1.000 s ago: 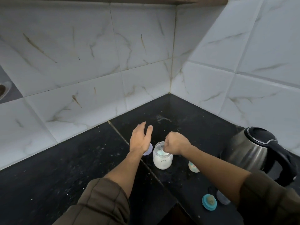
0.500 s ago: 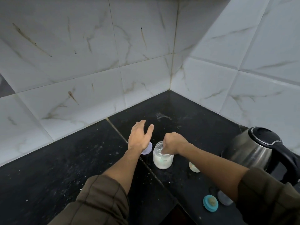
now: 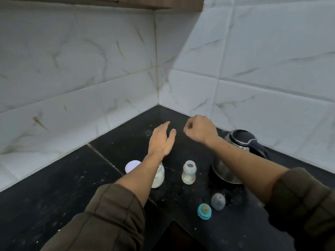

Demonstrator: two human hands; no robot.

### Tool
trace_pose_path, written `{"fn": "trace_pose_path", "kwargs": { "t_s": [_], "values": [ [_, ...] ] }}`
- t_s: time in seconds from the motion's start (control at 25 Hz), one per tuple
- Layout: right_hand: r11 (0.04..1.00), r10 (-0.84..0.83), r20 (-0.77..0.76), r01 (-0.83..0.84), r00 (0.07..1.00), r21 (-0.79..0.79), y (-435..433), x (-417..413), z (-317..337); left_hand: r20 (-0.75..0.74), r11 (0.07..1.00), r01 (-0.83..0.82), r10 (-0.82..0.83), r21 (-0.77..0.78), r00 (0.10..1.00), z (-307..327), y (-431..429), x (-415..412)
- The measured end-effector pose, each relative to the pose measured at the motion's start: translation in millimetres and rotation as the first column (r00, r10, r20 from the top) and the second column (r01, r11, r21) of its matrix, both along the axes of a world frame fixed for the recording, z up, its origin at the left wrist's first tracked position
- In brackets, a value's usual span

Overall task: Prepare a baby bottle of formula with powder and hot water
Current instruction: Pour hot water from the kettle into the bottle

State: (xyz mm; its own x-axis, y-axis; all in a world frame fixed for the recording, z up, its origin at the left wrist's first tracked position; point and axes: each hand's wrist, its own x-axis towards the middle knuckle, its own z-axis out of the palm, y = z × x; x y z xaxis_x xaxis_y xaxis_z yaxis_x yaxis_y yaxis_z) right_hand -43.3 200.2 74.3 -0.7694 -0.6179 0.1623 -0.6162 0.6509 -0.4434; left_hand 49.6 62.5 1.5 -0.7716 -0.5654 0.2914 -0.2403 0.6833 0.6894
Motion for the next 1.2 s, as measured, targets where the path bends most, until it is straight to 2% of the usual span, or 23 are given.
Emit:
{"fn": "trace_pose_path", "kwargs": {
  "t_s": [0.16, 0.32, 0.48, 0.6, 0.76, 0.88, 0.96, 1.08, 1.2],
  "values": [
    [0.976, -0.211, -0.087, 0.205, 0.974, -0.073, 62, -23, 10, 0.014, 0.994, 0.112, -0.112, 0.003, 0.994, 8, 46, -28],
    [0.934, -0.358, -0.086, 0.356, 0.93, -0.042, 127, -43, 7, 0.081, 0.989, 0.148, -0.148, 0.007, 0.986, 1, 76, -43],
    [0.879, -0.476, 0.015, 0.476, 0.879, -0.016, 170, -47, -9, 0.13, 0.99, 0.138, -0.137, 0.005, 0.982, -6, 91, -45],
    [0.847, -0.527, 0.149, 0.532, 0.837, 0.006, 186, -45, -23, 0.149, 0.993, 0.117, -0.119, 0.017, 0.982, -16, 98, -40],
    [0.82, -0.511, 0.369, 0.569, 0.776, -0.061, 194, -40, -32, 0.19, 0.997, 0.07, -0.074, 0.028, 0.979, -31, 101, -29],
    [0.757, -0.466, 0.576, 0.64, 0.672, -0.135, 202, -37, -47, 0.229, 0.998, 0.043, -0.052, 0.042, 0.972, -42, 101, -21],
    [0.706, -0.413, 0.66, 0.679, 0.627, -0.203, 206, -35, -58, 0.25, 0.998, 0.021, -0.034, 0.054, 0.968, -47, 101, -16],
    [0.633, -0.35, 0.699, 0.708, 0.623, -0.315, 208, -30, -67, 0.311, 0.993, -0.008, -0.03, 0.12, 0.95, -57, 100, -11],
    [0.615, -0.319, 0.676, 0.688, 0.664, -0.385, 204, -22, -74, 0.375, 0.975, -0.033, -0.053, 0.22, 0.926, -69, 97, -8]
  ]
}}
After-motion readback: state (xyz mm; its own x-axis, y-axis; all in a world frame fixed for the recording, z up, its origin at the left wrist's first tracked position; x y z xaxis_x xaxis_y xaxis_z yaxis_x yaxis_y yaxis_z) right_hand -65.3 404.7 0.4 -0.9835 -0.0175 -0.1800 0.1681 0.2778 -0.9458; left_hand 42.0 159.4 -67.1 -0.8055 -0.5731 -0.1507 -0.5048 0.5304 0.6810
